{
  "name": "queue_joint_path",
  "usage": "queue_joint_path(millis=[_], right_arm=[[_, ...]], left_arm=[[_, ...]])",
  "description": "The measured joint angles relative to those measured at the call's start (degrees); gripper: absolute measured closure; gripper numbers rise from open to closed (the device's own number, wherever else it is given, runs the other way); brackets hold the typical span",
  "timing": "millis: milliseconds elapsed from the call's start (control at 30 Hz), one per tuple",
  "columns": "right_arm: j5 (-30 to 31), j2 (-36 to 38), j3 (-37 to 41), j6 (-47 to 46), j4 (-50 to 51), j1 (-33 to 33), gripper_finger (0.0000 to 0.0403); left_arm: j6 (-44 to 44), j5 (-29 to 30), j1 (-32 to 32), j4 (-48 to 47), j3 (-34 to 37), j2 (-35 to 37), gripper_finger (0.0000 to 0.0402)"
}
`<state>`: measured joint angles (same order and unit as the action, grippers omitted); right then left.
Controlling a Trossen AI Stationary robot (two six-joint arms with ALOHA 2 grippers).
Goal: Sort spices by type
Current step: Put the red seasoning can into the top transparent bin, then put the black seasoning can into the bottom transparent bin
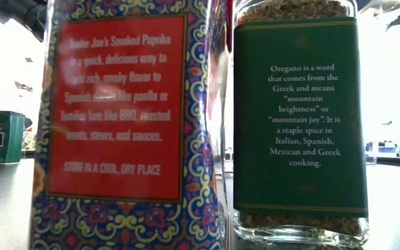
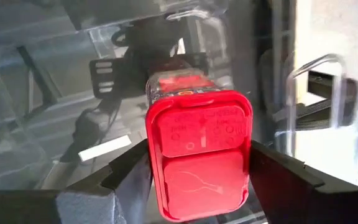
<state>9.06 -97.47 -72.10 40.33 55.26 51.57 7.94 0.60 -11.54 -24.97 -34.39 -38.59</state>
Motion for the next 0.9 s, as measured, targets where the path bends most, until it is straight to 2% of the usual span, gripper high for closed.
queue_joint_path(millis=[533,733,900], right_arm=[[-0.01,0.38,0.00,-0.25,0.11,-0.09,0.0127],[-0.17,3.30,0.00,-0.32,-0.34,0.26,0.0122],[-0.17,7.34,0.00,-1.52,0.05,0.33,0.0097]], left_arm=[[-0.01,0.00,-0.01,0.00,0.00,0.00,0.0159],[-0.02,0.00,-0.01,-0.02,0.00,0.00,0.0159],[-0.02,0.00,-0.01,-0.02,0.00,0.00,0.0159]])
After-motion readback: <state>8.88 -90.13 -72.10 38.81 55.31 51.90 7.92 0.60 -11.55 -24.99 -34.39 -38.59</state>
